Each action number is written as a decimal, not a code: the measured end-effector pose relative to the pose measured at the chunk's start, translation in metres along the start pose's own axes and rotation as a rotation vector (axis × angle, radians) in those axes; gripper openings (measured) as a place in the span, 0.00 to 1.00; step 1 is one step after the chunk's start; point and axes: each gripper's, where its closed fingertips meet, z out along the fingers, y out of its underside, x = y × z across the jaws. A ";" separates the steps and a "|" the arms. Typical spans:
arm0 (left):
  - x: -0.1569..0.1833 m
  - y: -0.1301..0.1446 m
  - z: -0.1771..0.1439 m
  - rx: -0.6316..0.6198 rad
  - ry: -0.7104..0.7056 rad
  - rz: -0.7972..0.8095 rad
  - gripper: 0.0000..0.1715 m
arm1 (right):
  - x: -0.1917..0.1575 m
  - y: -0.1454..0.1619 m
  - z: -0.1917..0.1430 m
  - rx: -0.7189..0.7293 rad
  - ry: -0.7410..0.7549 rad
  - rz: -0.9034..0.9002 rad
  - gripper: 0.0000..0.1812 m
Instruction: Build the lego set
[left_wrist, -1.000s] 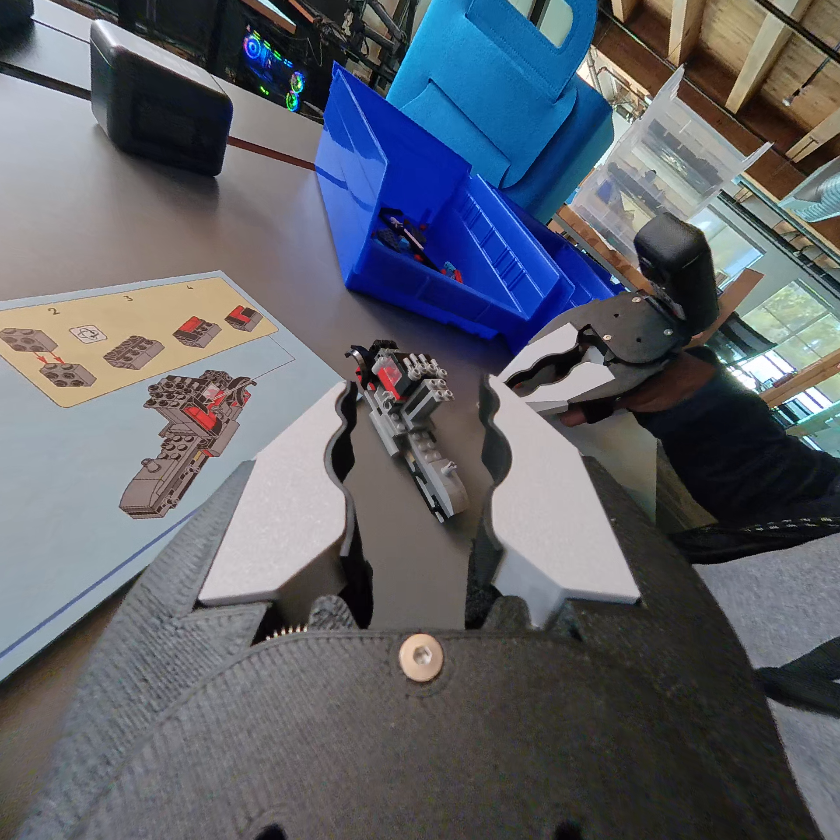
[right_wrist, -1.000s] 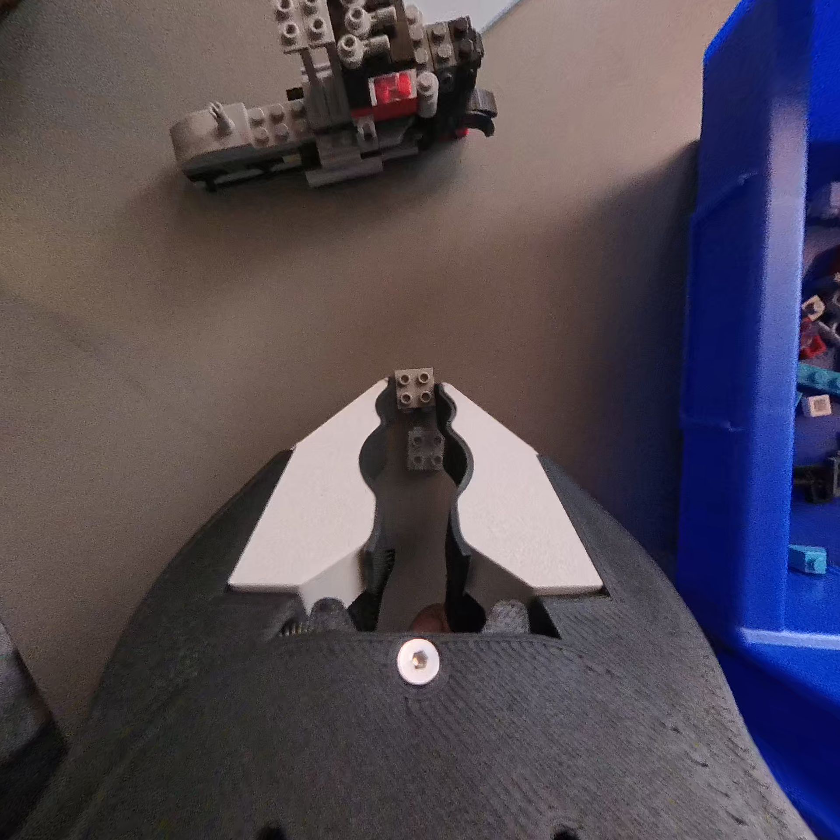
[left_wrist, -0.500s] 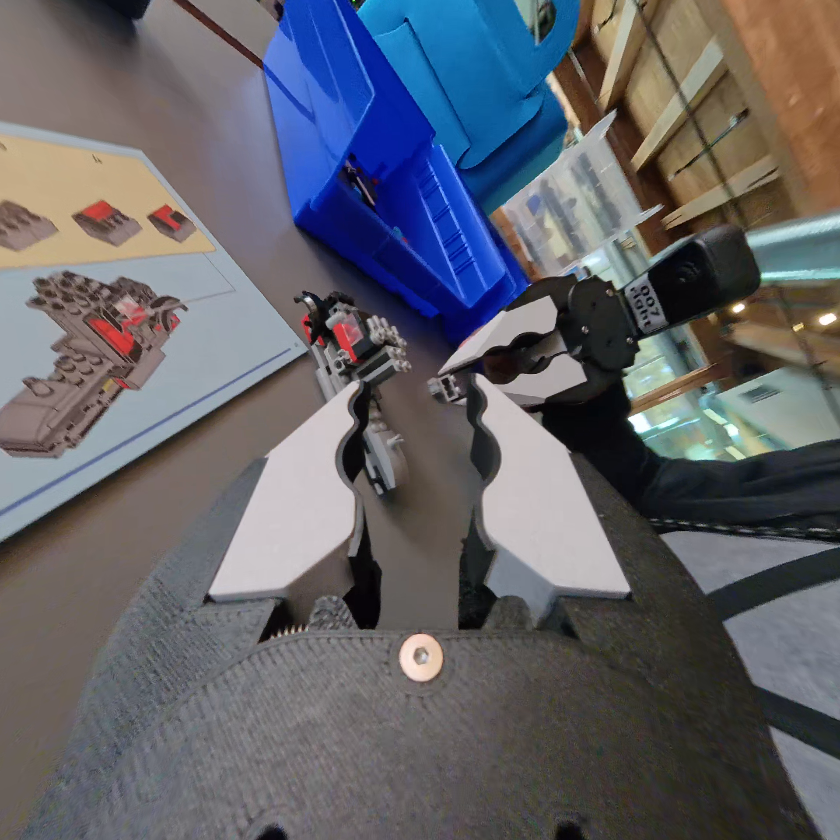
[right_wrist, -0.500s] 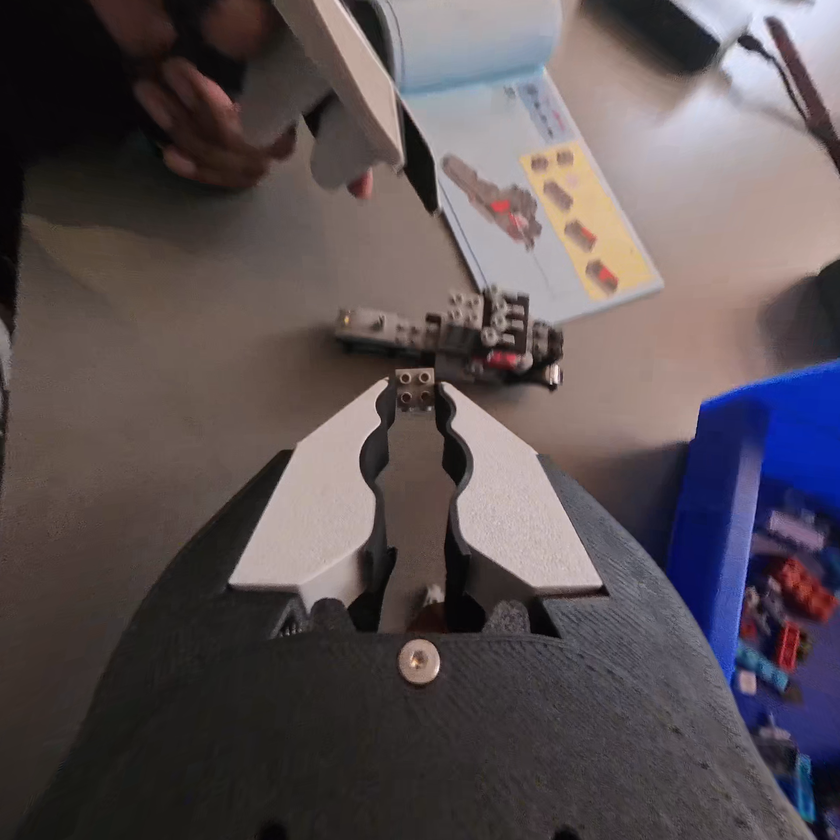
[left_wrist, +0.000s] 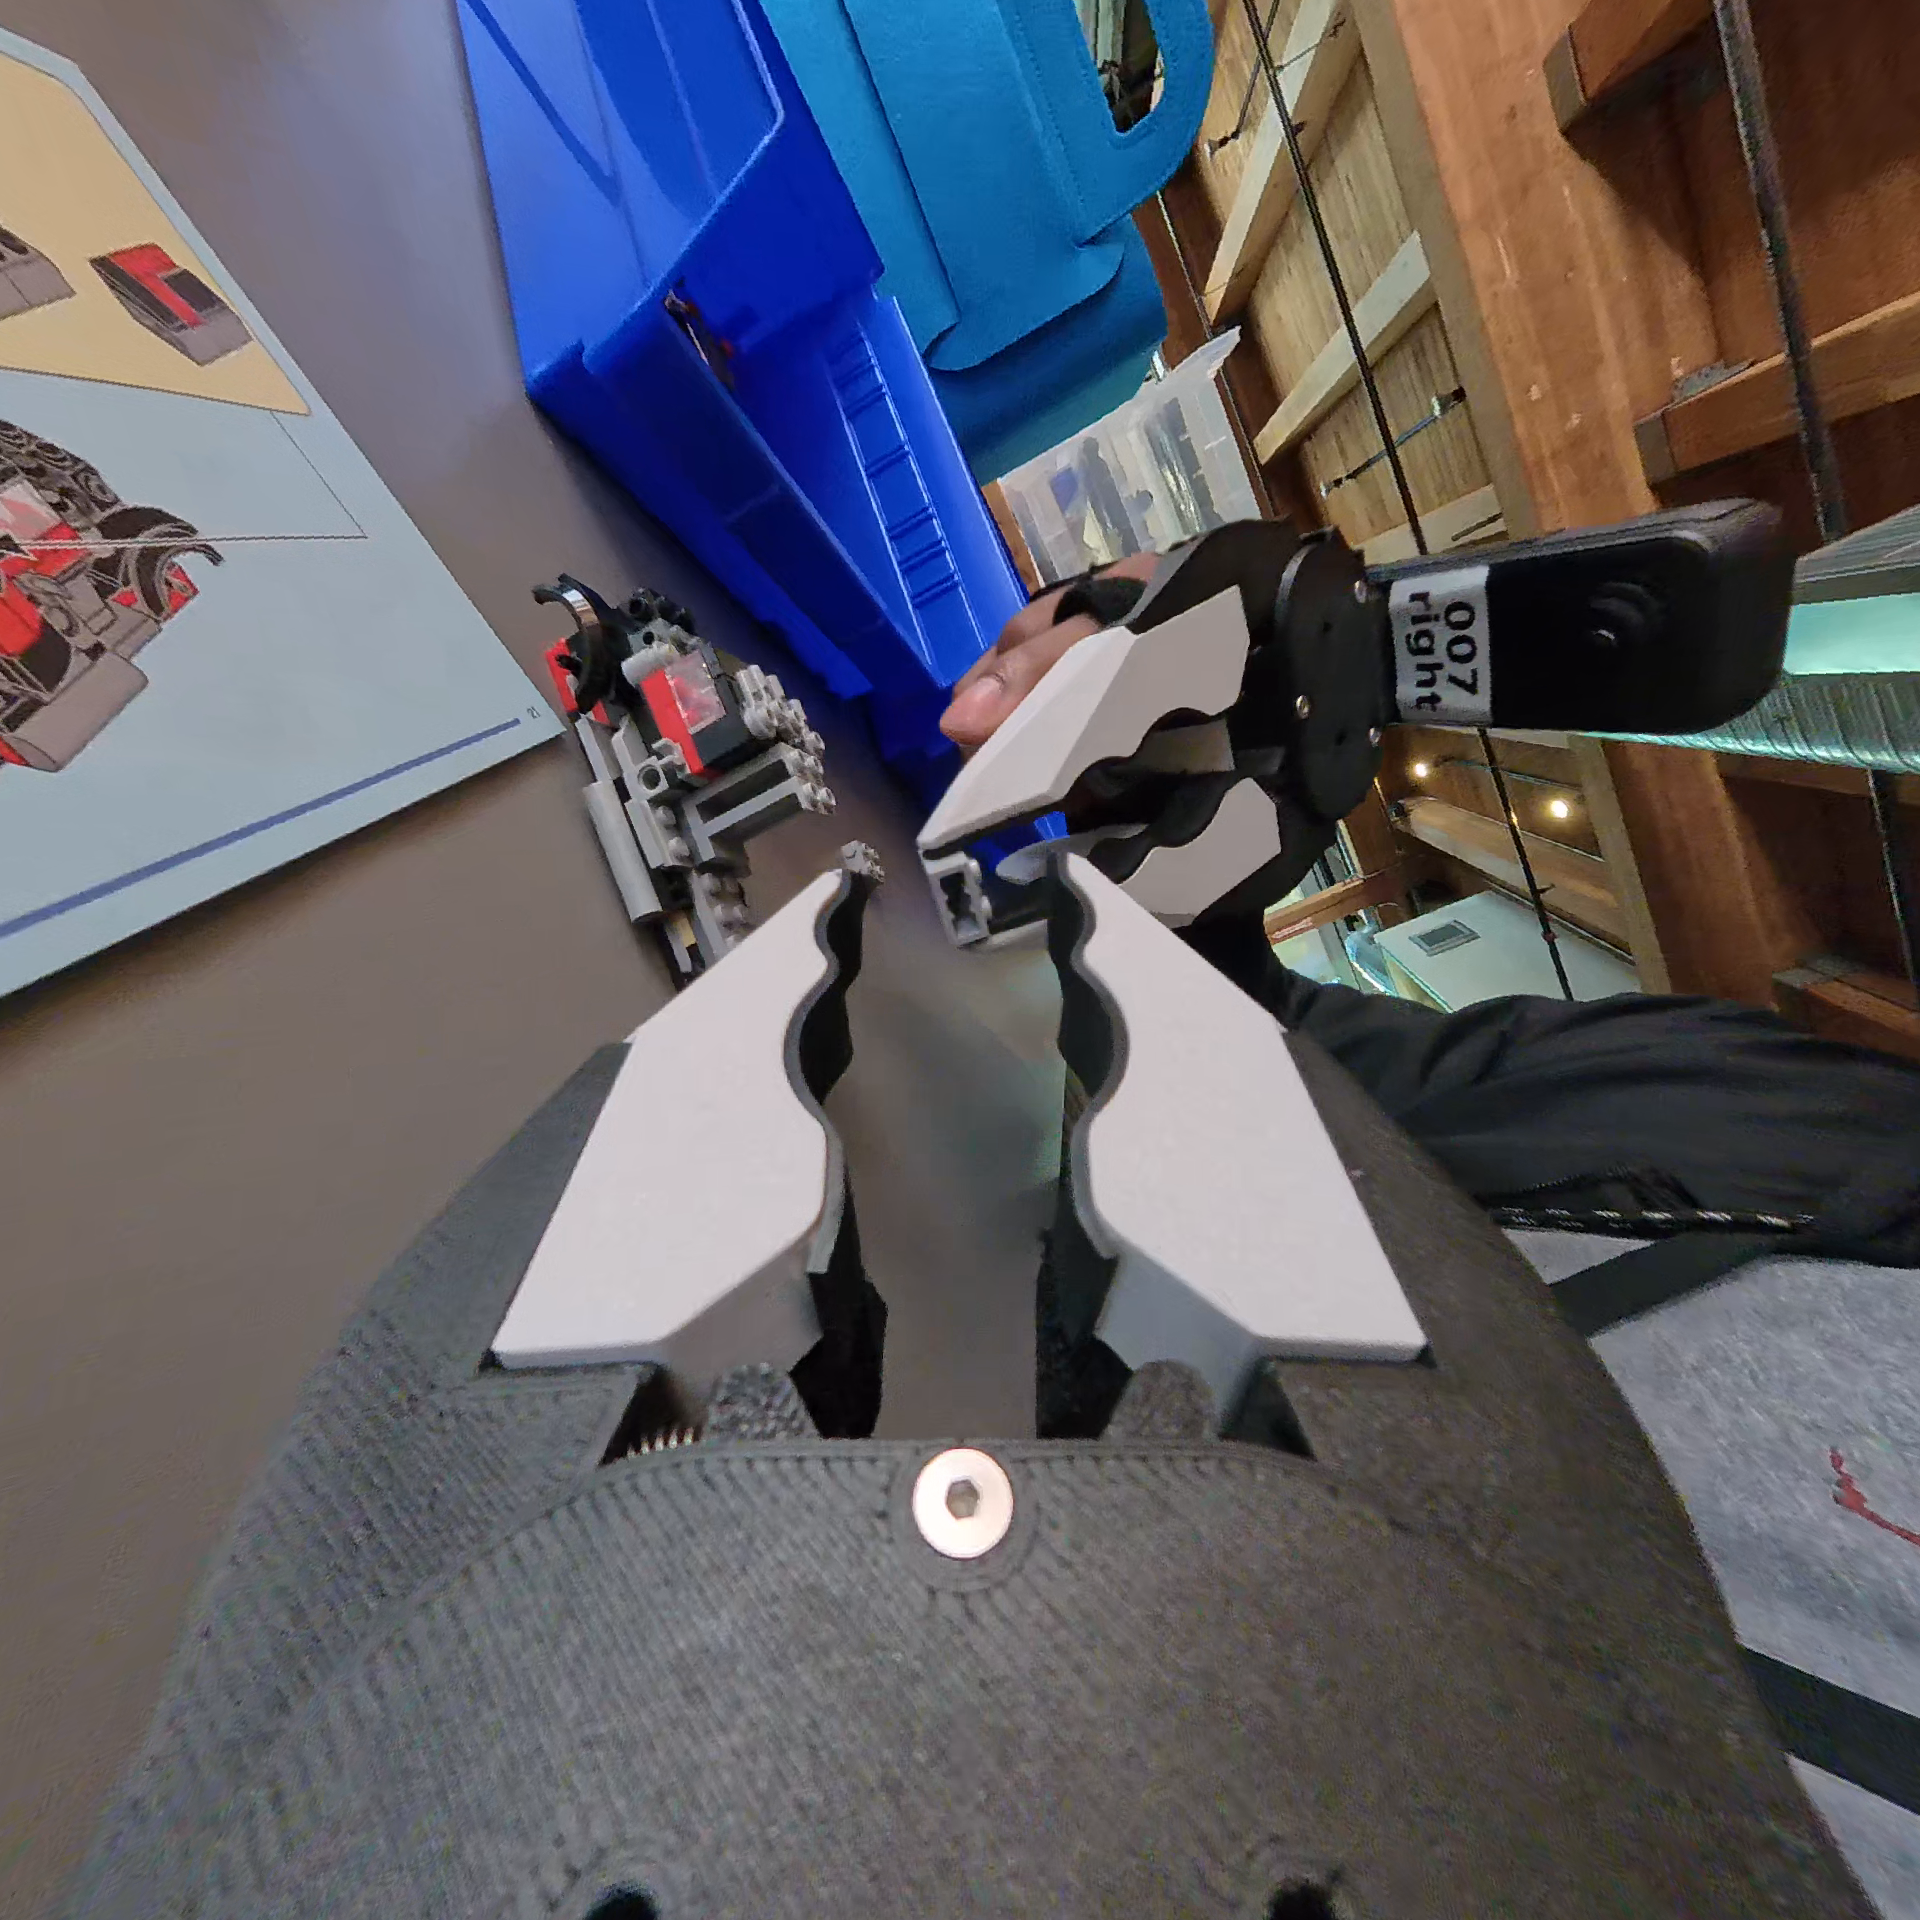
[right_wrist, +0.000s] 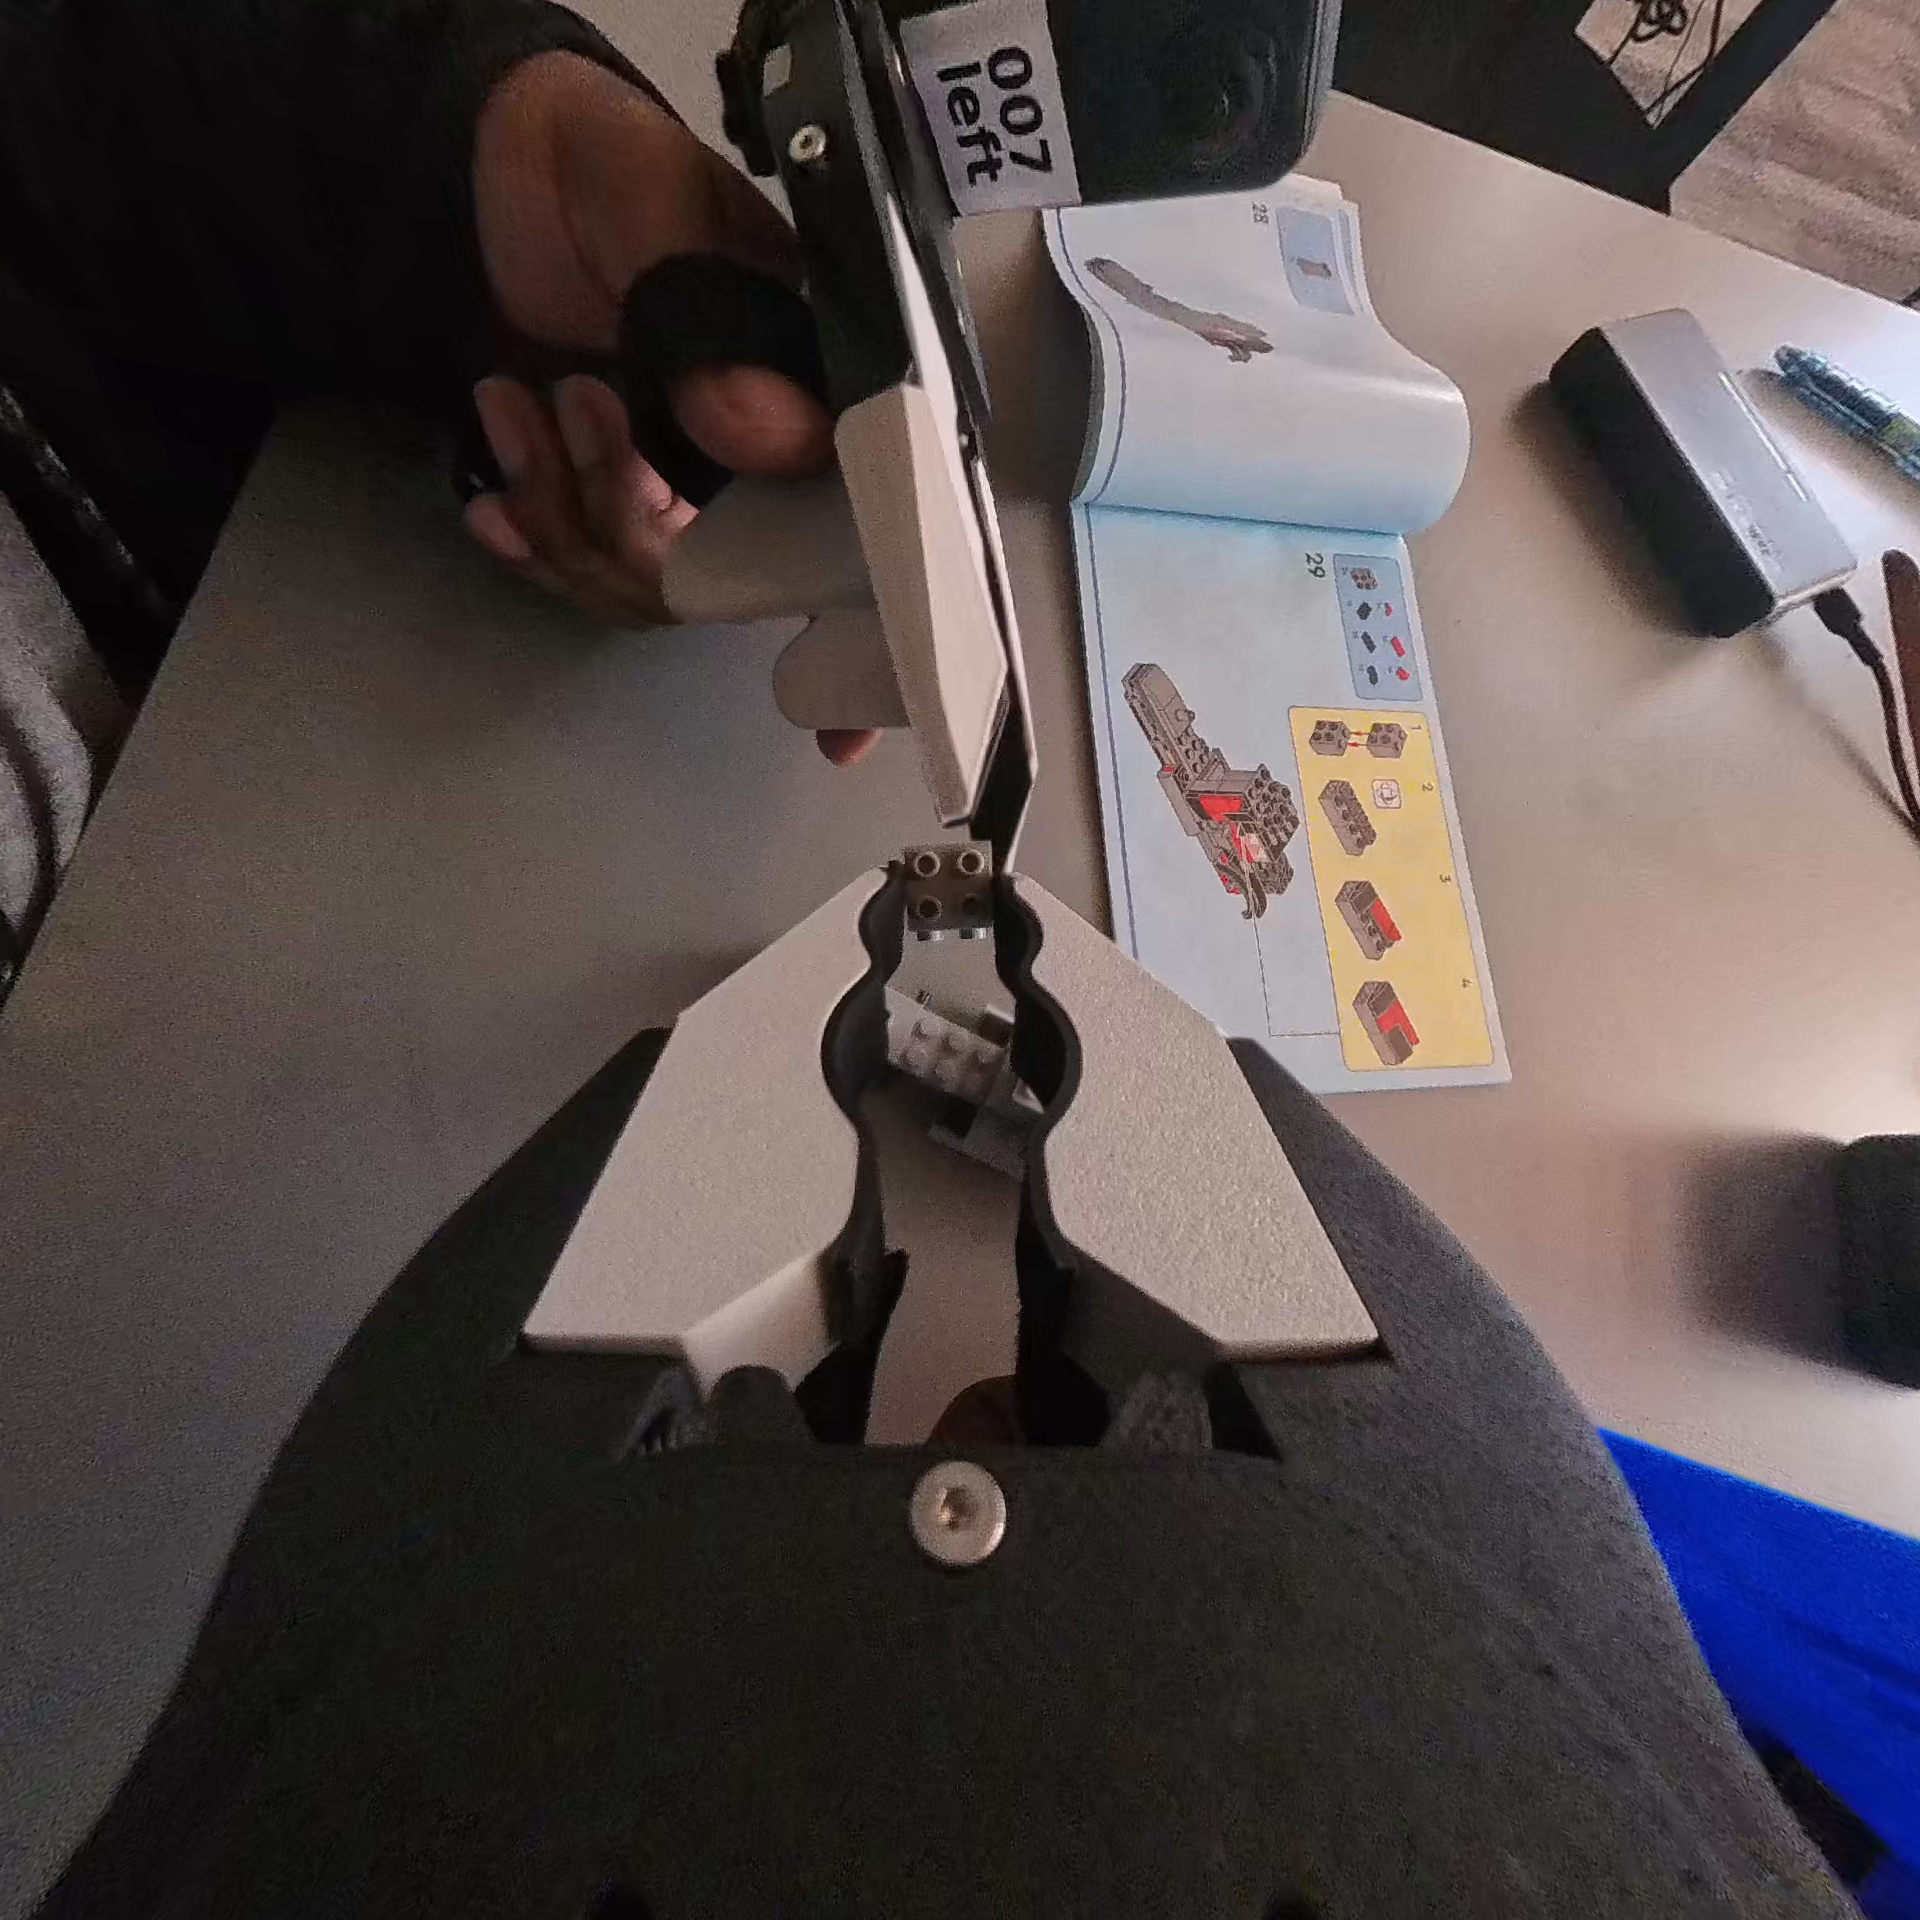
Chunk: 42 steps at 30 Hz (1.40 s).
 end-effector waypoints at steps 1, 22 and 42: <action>0.000 0.001 0.001 -0.004 -0.001 0.002 0.21 | 0.000 0.000 0.002 -0.002 -0.004 -0.004 0.10; -0.003 0.004 0.005 -0.017 -0.030 0.014 0.08 | 0.003 -0.009 0.012 -0.022 -0.024 -0.061 0.10; 0.006 -0.009 -0.007 0.075 0.049 0.008 0.06 | 0.003 0.026 -0.037 0.019 0.148 0.238 0.28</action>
